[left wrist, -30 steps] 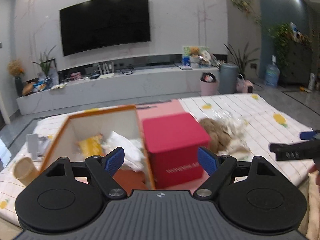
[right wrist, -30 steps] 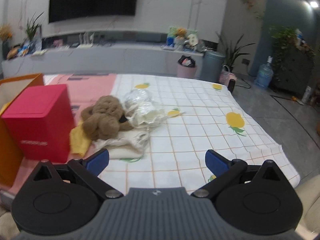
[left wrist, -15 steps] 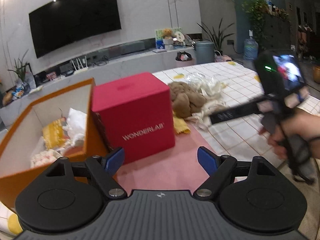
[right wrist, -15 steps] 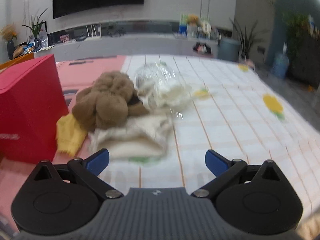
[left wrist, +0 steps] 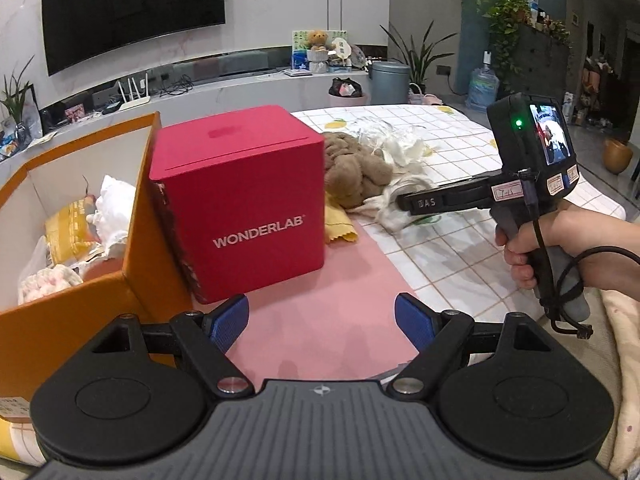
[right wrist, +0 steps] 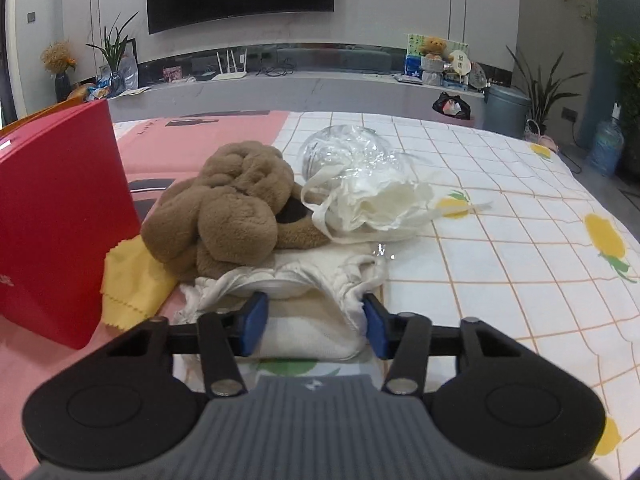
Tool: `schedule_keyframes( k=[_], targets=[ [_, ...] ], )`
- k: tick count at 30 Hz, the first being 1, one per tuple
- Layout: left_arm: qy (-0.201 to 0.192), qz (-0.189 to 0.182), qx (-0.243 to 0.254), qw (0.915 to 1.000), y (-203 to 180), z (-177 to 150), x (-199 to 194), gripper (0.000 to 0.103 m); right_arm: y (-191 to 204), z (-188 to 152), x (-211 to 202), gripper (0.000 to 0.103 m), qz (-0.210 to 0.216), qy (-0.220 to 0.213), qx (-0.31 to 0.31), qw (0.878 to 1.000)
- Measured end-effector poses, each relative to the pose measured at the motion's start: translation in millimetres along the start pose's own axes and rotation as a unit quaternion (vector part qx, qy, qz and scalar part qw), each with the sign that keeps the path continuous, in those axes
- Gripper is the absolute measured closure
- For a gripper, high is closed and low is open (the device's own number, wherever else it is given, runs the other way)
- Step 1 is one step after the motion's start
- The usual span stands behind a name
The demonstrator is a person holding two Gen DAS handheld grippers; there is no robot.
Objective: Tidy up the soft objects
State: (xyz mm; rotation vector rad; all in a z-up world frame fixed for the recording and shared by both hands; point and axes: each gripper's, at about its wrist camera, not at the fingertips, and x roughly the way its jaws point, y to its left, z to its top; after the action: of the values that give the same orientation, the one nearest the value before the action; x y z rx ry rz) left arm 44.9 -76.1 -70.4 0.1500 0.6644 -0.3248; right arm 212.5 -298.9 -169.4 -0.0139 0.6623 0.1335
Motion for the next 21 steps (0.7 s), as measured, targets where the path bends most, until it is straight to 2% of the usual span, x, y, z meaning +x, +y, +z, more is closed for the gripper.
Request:
schedule_keyframes(
  k=[1,3,6,13,17,19,21],
  targets=[
    [-0.002,0.001,0.004,1.0,-1.1,-0.6,-2.4,0.006,-1.6,-0.9,-2.5,0.087,-0.009,0.001,0.006,1.0],
    [-0.006,0.004,0.008,0.9999,-2.7,0.4,-3.5,0.006,-7.1,-1.6,-8.9,0.097,-0.014,0.014,0.015,1.0],
    [-0.005,0.005,0.003,1.0,-2.6,2.4,-4.0,0.006,-13.4,-4.1,-24.4,0.098,0.0,0.047,0.008,0.999],
    [-0.006,-0.001,-0.004,1.0,-2.3,6.0,-11.4,0.006,-14.5,-20.4,-72.1,0.098,-0.046,0.133,-0.033,0.99],
    [-0.004,-0.028,0.033,0.999,-12.2,4.0,-8.5,0.006,-17.7,-27.5,-91.0,0.098,-0.083,0.14,-0.104,0.981],
    [-0.003,-0.035,0.058,0.9977,-22.5,-0.9,-5.6,0.006,-27.5,-27.0,-91.4,0.098,-0.092,0.138,-0.095,0.982],
    [-0.009,-0.035,0.082,0.9959,-32.8,-5.5,-2.9,0.006,-38.6,-24.0,-85.7,0.097,-0.089,0.153,-0.066,0.982]
  ],
)
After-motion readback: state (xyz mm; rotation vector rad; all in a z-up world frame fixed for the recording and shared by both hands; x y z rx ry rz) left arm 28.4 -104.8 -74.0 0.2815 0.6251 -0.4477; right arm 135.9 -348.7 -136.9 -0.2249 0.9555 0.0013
